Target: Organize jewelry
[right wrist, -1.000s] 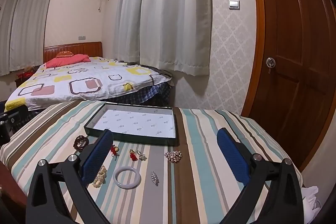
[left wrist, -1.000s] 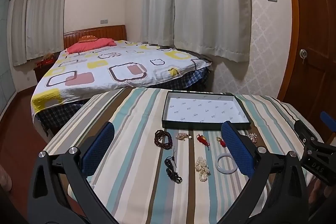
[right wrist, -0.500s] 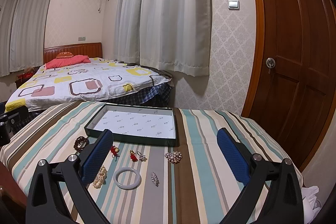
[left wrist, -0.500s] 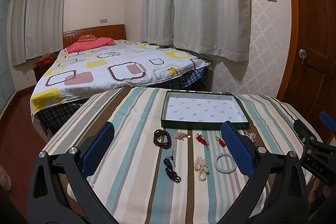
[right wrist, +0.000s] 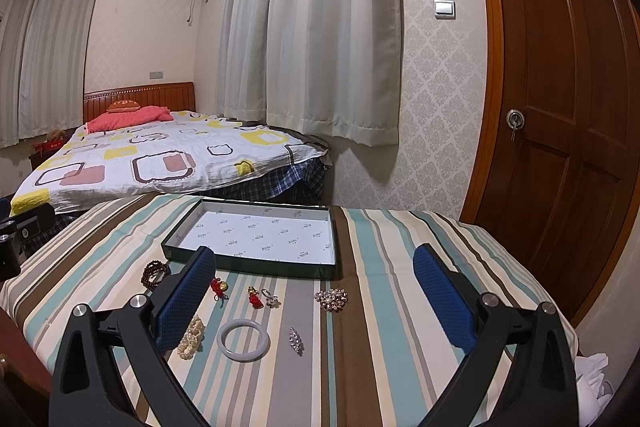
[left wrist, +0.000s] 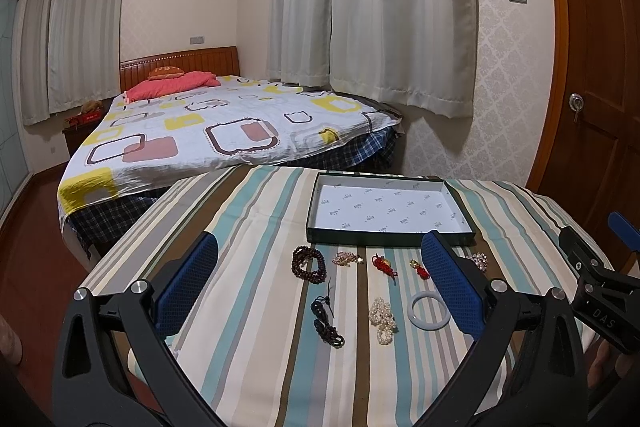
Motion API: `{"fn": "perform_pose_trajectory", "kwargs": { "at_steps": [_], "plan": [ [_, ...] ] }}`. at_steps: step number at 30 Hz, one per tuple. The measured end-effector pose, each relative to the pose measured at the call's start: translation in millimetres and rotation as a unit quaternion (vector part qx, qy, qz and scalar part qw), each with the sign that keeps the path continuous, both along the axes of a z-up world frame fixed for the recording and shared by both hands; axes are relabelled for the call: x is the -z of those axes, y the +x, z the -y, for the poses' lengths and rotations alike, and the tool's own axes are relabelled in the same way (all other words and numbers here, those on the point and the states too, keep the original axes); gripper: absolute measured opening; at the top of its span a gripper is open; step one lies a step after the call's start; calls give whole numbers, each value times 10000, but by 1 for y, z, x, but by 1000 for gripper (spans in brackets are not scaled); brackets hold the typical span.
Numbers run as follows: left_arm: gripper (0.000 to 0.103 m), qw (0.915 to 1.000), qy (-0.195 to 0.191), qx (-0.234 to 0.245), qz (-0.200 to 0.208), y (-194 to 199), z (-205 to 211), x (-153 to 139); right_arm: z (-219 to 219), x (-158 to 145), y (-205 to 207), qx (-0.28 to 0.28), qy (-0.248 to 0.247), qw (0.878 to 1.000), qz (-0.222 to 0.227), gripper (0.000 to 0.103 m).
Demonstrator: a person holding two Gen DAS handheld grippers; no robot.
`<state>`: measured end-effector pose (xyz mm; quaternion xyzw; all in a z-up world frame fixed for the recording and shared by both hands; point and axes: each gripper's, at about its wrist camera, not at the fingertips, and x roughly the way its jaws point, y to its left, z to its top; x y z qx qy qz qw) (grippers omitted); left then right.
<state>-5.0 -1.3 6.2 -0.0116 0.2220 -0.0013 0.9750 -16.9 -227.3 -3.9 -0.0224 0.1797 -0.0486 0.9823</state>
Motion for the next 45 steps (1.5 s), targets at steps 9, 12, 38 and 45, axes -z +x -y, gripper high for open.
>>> {"fn": "perform_pose_trajectory", "kwargs": {
  "at_steps": [9,12,38,45],
  "plan": [
    [99,10000,11,4,19,0,0,1,0,1,1,3,4,10000,9,97],
    [99,10000,7,7,-11,1,1,3,0,0,0,2,4,10000,13,97],
    [99,10000,-1,7,-14,0,2,3,0,2,0,3,11,10000,26,97],
    [99,10000,0,5,-15,0,1,3,0,2,0,3,15,10000,19,97]
  ]
}}
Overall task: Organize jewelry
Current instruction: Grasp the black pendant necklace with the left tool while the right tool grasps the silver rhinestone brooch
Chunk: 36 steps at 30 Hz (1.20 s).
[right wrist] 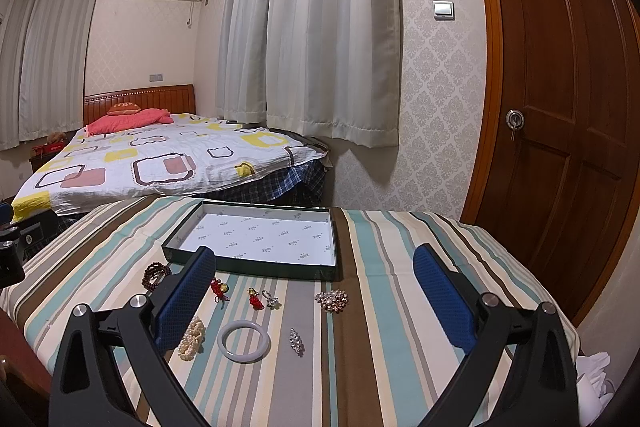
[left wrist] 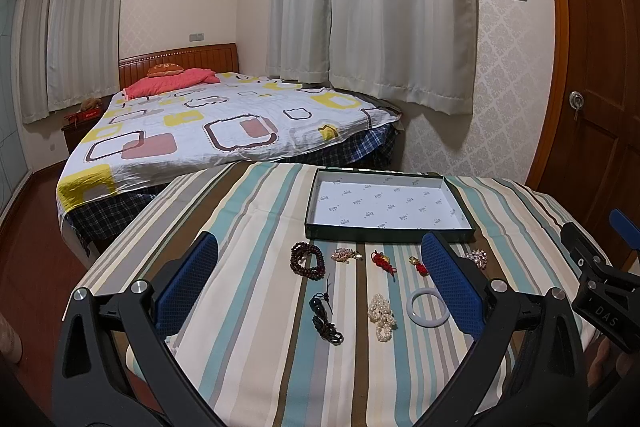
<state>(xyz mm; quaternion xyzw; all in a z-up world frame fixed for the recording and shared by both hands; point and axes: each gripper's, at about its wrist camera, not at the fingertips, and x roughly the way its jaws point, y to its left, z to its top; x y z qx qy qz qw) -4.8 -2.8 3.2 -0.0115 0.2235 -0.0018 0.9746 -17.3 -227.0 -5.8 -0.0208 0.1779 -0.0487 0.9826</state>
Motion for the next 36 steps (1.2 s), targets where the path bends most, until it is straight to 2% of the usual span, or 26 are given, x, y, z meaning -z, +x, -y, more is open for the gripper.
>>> {"fn": "perform_pose_trajectory", "kwargs": {
  "at_steps": [10,15,22,31,36],
  "plan": [
    [99,10000,-12,7,-6,0,1,2,0,0,0,1,-7,10000,12,97],
    [99,10000,-31,20,-53,5,3,15,1,3,1,-21,-24,10000,-1,97],
    [99,9996,121,-21,-236,29,2,55,12,43,22,-72,63,9996,-256,97],
    [99,9941,27,91,-1081,71,-5,123,17,98,50,-139,93,9969,-764,97],
    [95,9917,3,-78,-1281,89,-10,146,22,115,60,-160,214,9953,-934,97]
  ]
}}
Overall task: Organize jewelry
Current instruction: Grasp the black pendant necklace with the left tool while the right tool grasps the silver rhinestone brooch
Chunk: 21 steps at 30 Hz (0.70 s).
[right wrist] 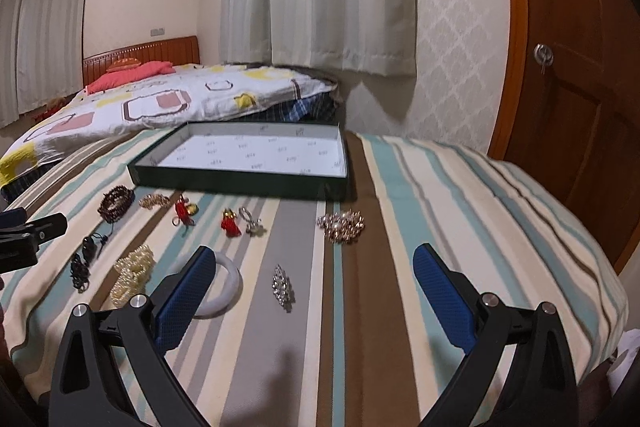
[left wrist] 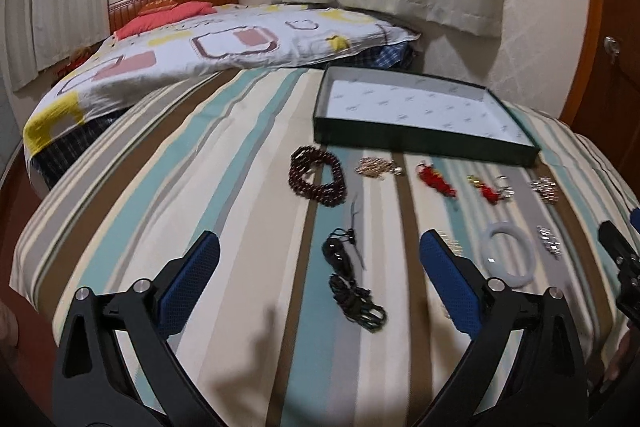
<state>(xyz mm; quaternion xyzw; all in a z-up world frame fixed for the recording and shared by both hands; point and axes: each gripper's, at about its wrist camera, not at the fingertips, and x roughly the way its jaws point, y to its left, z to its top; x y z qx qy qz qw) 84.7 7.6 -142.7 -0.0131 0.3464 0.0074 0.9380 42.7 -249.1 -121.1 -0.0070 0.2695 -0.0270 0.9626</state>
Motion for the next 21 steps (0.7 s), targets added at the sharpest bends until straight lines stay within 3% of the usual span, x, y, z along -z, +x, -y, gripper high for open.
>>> {"fn": "perform_pose_trajectory", "kwargs": {
  "at_steps": [14,19,21],
  "plan": [
    [64,9978,-158,-3,-646,31,-3,42,-1,28,21,-135,194,9988,-422,96],
    [64,9982,-40,1,-602,32,1,45,-4,34,28,-220,254,9979,-548,95],
    [64,9982,38,0,-595,32,3,45,-5,36,30,-258,270,9975,-598,85]
  ]
}}
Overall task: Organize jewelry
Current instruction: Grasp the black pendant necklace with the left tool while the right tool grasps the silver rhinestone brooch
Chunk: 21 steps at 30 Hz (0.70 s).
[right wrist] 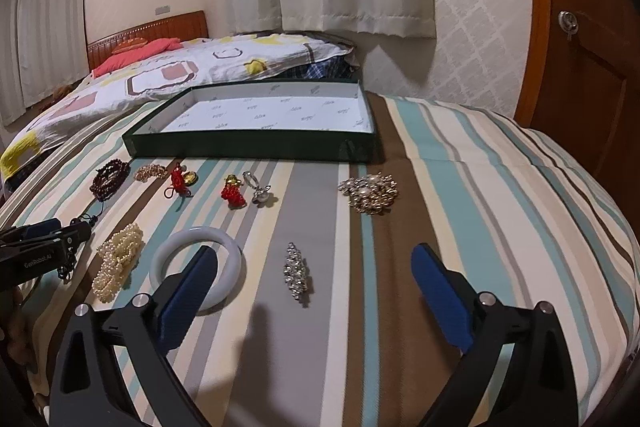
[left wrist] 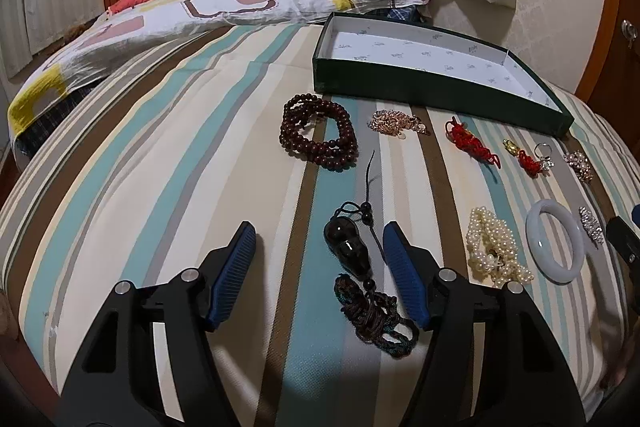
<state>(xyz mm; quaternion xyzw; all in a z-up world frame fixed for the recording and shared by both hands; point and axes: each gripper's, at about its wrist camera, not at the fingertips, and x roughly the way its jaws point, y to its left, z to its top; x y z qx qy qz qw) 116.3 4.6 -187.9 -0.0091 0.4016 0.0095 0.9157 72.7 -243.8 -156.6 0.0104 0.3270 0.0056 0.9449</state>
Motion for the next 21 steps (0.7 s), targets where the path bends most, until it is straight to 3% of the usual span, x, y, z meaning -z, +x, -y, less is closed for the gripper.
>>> {"fn": "perform_pose_trajectory", "kwargs": {
  "at_steps": [2,3,9,13,14,18,21],
  "plan": [
    [62,10000,7,19,6,1,1,0,-1,3,3,-38,15,9999,-104,67],
    [61,10000,6,27,12,2,1,0,-1,4,5,-37,26,9999,-157,62],
    [52,9999,-25,77,60,1,1,-1,-1,11,11,-115,119,9991,-389,52],
    [40,9999,-30,71,69,1,1,-1,-5,15,13,-180,98,9983,-543,47],
    [35,9999,-78,121,80,0,1,-1,-5,16,14,-201,115,9980,-583,43],
    [31,9999,-72,123,79,0,1,-2,-7,18,14,-268,107,9975,-641,32],
    [18,9998,-73,163,78,0,2,-3,-10,18,13,-355,120,9972,-641,21]
  ]
}}
